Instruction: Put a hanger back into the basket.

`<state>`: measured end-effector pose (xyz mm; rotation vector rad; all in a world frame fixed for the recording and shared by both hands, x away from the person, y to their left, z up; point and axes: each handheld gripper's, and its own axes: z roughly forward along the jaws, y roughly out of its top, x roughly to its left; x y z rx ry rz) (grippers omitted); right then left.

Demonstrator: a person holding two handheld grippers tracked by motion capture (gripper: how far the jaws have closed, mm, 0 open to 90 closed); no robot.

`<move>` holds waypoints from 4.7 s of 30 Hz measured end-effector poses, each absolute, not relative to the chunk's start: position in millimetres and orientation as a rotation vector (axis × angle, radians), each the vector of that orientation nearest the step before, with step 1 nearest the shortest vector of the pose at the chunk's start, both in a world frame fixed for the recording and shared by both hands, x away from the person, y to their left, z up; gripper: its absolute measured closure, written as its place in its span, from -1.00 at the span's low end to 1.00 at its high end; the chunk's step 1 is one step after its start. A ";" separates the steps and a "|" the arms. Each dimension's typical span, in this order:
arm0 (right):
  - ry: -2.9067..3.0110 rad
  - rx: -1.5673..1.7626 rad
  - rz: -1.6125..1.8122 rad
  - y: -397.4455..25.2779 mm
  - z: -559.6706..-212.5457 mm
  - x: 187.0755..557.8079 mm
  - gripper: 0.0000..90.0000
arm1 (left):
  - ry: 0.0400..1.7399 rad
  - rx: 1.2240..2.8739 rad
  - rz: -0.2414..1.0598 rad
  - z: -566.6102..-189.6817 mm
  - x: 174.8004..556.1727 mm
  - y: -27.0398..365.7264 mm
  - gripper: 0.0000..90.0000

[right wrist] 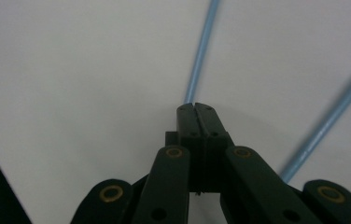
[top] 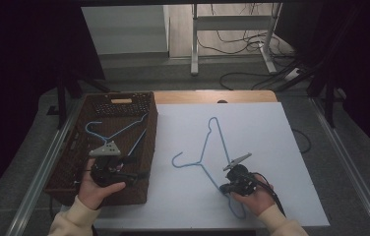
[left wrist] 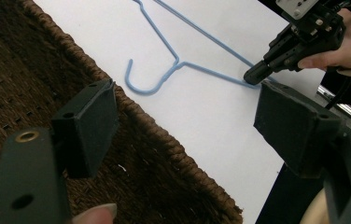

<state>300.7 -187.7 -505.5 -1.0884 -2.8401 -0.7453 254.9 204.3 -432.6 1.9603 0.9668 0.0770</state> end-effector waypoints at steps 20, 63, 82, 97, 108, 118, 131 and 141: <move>-2.863 -0.938 -0.775 -144.3 -509.5 299.9 0.99 | 0.966 1.966 0.075 -433.8 254.5 203.5 -0.52; -2.883 -1.660 -0.757 -233.1 -501.9 402.6 1.00 | 0.955 1.974 0.076 -432.4 253.0 198.1 -0.52; -2.883 -1.481 -0.944 -234.4 -481.6 385.1 0.99 | 0.947 1.982 0.071 -433.1 254.2 194.5 -0.52; -2.993 -1.140 -0.948 -171.1 -485.7 401.4 0.40 | 0.948 1.987 0.070 -434.2 253.5 193.5 -0.53; -3.041 -1.025 -0.723 -148.5 -504.9 410.6 0.46 | 0.949 1.983 0.070 -434.1 252.6 195.3 -0.53; -3.112 -0.933 -0.644 -143.0 -502.6 408.8 0.88 | 0.947 1.985 0.069 -434.4 252.3 194.7 -0.53; -3.113 -1.046 -0.855 -147.7 -479.0 396.6 0.91 | 0.917 1.997 0.068 -430.1 252.2 180.6 -0.52; -3.054 -1.137 -1.015 -157.1 -458.6 381.9 1.00 | 0.884 2.058 0.043 -428.2 259.5 141.1 -0.52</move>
